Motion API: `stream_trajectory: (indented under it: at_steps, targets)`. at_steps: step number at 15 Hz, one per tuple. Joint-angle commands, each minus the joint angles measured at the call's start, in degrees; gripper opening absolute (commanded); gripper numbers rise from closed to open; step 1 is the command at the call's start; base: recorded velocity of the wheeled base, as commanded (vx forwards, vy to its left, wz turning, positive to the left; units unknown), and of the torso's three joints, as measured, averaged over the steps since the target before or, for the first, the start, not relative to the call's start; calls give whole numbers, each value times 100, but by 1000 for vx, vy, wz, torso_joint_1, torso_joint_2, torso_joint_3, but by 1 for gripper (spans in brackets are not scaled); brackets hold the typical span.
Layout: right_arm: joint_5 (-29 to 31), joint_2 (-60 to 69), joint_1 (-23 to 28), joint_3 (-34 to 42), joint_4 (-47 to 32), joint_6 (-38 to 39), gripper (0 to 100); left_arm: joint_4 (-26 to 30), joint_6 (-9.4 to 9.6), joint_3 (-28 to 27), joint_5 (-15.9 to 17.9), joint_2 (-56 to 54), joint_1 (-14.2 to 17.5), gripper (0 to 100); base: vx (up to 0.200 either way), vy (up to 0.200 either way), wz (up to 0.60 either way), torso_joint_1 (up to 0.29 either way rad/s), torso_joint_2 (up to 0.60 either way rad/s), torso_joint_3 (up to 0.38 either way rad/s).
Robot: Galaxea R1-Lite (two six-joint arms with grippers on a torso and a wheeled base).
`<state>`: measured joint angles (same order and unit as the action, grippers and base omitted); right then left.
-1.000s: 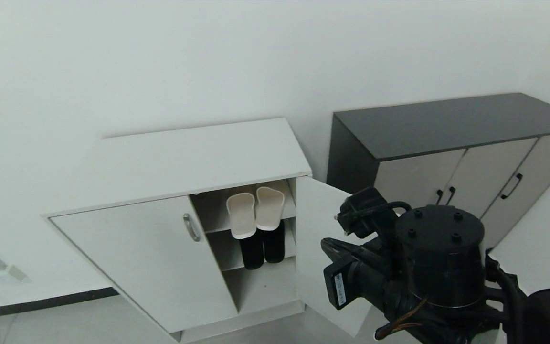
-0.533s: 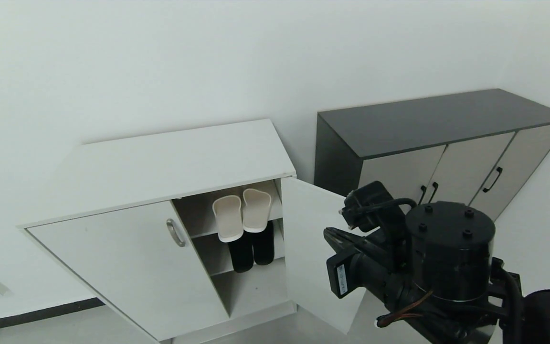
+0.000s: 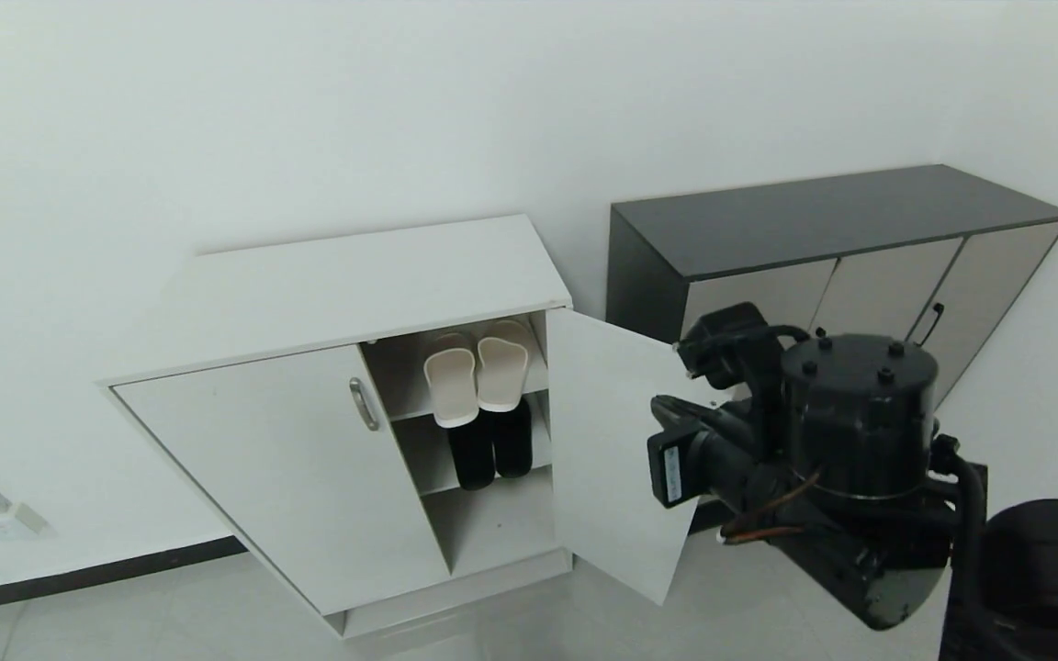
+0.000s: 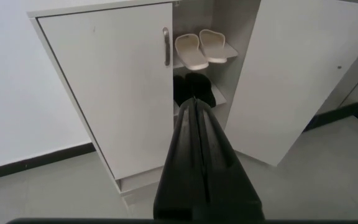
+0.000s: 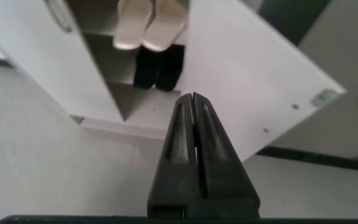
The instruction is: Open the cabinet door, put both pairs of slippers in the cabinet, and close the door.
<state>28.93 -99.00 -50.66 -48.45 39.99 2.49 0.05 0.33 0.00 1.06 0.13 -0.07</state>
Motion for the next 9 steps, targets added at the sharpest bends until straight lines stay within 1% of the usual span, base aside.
stream_trajectory:
  at_steps: [1, 4, 5, 6, 7, 9]
  targets:
    - [60, -76, 663, -631, -483, 243, 0, 4, 2, 0, -1, 4, -1, 0, 0, 0, 0, 0, 0, 0]
    - [52, -427, 1278, -1325, -1063, 648, 0, 4, 2, 0, 8, 4, -1, 0, 0, 0, 0, 0, 0, 0]
    - [-10, -550, 1419, -1466, -1133, 727, 0, 4, 2, 0, -1, 4, -1, 0, 0, 0, 0, 0, 0, 0]
    - [-54, -603, 1472, -1510, -1142, 753, 0, 4, 2, 0, -1, 4, -1, 0, 0, 0, 0, 0, 0, 0]
    - [-221, -708, 1656, -1545, -1133, 771, 0, 4, 2, 0, -1, 4, -1, 0, 0, 0, 0, 0, 0, 0]
    - [-370, -884, 1858, -1615, -1116, 780, 0, 4, 2, 0, -1, 4, -1, 0, 0, 0, 0, 0, 0, 0]
